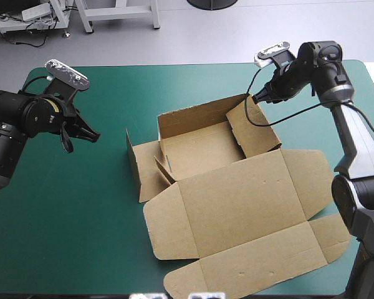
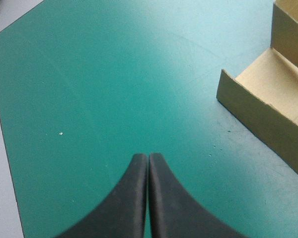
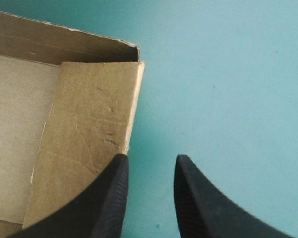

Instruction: Fold the box

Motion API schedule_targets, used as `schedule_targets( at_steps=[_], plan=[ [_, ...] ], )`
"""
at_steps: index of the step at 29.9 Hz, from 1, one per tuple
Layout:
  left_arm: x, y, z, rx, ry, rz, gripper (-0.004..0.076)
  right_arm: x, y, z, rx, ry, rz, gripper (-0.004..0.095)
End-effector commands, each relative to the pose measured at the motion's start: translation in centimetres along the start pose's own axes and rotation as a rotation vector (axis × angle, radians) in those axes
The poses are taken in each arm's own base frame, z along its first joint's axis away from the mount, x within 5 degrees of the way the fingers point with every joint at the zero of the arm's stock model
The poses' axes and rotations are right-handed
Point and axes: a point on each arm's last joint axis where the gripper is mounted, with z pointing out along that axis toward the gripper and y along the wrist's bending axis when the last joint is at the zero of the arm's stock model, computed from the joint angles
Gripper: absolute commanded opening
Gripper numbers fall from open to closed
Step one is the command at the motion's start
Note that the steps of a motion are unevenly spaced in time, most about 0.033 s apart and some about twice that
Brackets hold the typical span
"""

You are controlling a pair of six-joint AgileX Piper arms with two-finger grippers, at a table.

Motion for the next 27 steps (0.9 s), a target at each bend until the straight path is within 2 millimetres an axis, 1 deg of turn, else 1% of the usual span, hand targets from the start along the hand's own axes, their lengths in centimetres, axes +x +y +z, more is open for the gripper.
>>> schedule_targets(
  at_steps=[1,4,5,7,9,11,15,21,27],
  plan=[
    [-0.5,0.8,-1.6,-0.061,-0.079,0.005,-0.0006,-0.4,0.8,-5.9,0.013,-0.122,0.015,0.0306],
    [-0.4,1.0,-1.6,-0.081,-0.073,0.008,-0.0006,-0.4,1.2,-7.7,0.000,-0.163,0.045,0.0305],
    [-0.4,1.1,-1.6,-0.083,-0.072,0.003,-0.0006,-0.3,1.2,-8.0,0.003,-0.165,0.049,0.0306],
    [-0.3,1.2,-1.5,-0.075,-0.069,-0.011,-0.0006,-0.2,1.2,-8.2,0.008,-0.168,0.057,0.0305],
    [-0.1,1.5,-1.5,-0.073,-0.065,-0.027,-0.0006,-0.1,1.2,-7.8,0.004,-0.154,0.059,0.0304],
    [0.0,1.6,-1.5,-0.077,-0.061,-0.030,-0.0006,0.3,1.3,-7.0,-0.009,-0.123,0.061,0.0304],
    [-0.1,1.6,-1.5,-0.073,-0.066,-0.033,-0.0006,1.3,1.3,-4.3,-0.033,-0.039,0.035,0.0304],
    [-0.1,1.6,-1.5,-0.070,-0.069,-0.034,-0.0006,1.3,1.4,-1.4,-0.099,0.010,0.031,0.0304],
    [-0.1,1.5,-1.5,-0.063,-0.070,-0.037,-0.0006,1.5,1.1,1.5,-0.115,0.068,0.026,0.0304]
  ],
)
